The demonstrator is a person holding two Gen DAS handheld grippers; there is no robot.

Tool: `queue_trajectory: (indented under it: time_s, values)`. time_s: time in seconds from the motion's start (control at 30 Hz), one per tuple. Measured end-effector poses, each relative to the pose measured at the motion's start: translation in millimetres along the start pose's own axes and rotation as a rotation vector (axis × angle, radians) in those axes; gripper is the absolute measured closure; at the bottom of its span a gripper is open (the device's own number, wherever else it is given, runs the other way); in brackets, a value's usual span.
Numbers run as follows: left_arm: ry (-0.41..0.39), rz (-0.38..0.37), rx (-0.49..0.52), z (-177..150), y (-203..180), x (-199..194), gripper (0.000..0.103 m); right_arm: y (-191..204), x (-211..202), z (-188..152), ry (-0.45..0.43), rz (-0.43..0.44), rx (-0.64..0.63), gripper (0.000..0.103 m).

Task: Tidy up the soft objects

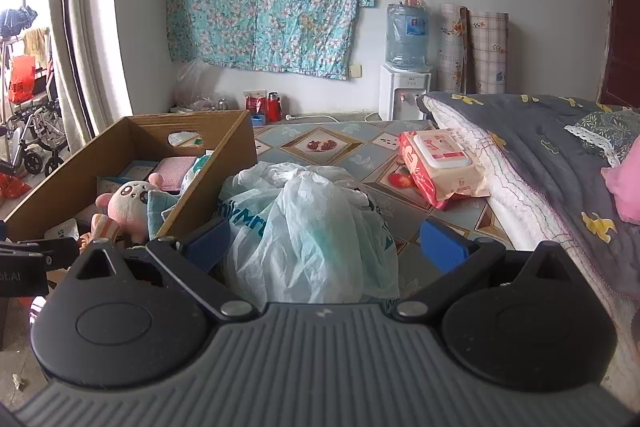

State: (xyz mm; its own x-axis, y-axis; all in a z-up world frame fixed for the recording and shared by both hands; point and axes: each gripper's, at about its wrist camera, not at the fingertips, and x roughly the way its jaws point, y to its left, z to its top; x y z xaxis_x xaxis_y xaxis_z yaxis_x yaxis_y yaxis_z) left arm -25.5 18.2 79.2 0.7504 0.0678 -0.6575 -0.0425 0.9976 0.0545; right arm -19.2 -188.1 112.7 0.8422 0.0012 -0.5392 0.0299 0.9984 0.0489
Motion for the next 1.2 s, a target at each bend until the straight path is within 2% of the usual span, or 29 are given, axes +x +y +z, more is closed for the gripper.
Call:
queue_trajectory:
  time_s: [0.2,0.33,0.47,0.73,1.2]
  values:
    - [0.044,0.053,-0.042,-3.4,12.5,7.0,0.000,0.1,11.9,-2.1,0.058,0.046,0.028,0.001]
    - [0.082,0.084,-0.049,-8.7,15.7,12.1,0.000,4.0,19.2,-2.7,0.108,0.139,0.068,0.001]
    - [0.125,0.097,-0.054,-14.0,15.3,17.9,0.000,19.6,28.2,-7.5,0.174,0.210,0.028,0.001]
    - [0.163,0.119,-0.033,-19.1,10.5,20.4,0.000,39.0,33.7,-12.3,0.223,0.239,-0.021,0.001]
    - [0.181,0.118,-0.027,-20.6,15.6,22.0,0.000,50.0,41.3,-19.0,0.270,0.221,-0.074,0.001]
